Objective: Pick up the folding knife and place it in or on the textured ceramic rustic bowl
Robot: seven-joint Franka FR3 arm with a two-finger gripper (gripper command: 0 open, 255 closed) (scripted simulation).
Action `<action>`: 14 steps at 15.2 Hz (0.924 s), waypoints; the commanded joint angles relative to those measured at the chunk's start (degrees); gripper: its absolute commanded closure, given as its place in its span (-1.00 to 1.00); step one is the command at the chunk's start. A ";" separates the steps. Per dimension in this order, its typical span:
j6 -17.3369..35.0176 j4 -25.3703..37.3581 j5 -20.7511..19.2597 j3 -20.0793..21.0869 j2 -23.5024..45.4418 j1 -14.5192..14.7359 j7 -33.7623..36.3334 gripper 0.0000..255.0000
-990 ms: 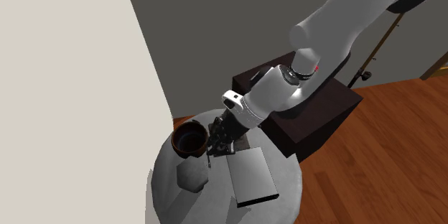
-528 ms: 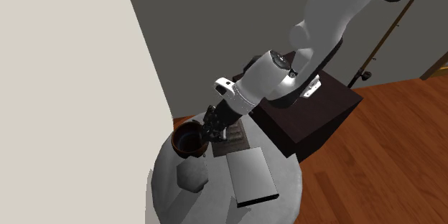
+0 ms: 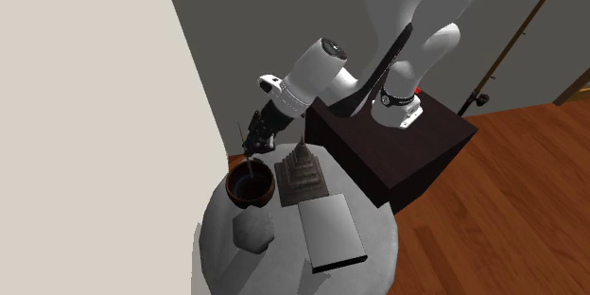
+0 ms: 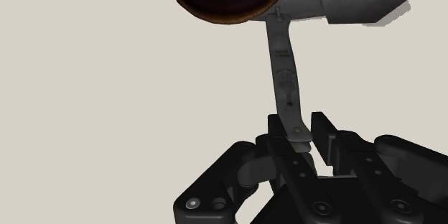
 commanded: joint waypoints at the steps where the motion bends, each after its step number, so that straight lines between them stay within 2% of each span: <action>1: 0.49 0.06 -1.84 2.56 1.99 -5.67 -2.01 1.00; 2: 0.67 0.29 -3.27 5.79 3.48 -11.21 -3.45 1.00; 5: 3.18 0.24 -3.40 12.21 1.28 -17.73 -2.50 1.00; 9: 6.49 0.40 -4.03 17.91 -2.05 -23.62 -0.69 1.00; 14: 10.52 0.91 -4.45 22.39 -6.63 -28.23 1.48 1.00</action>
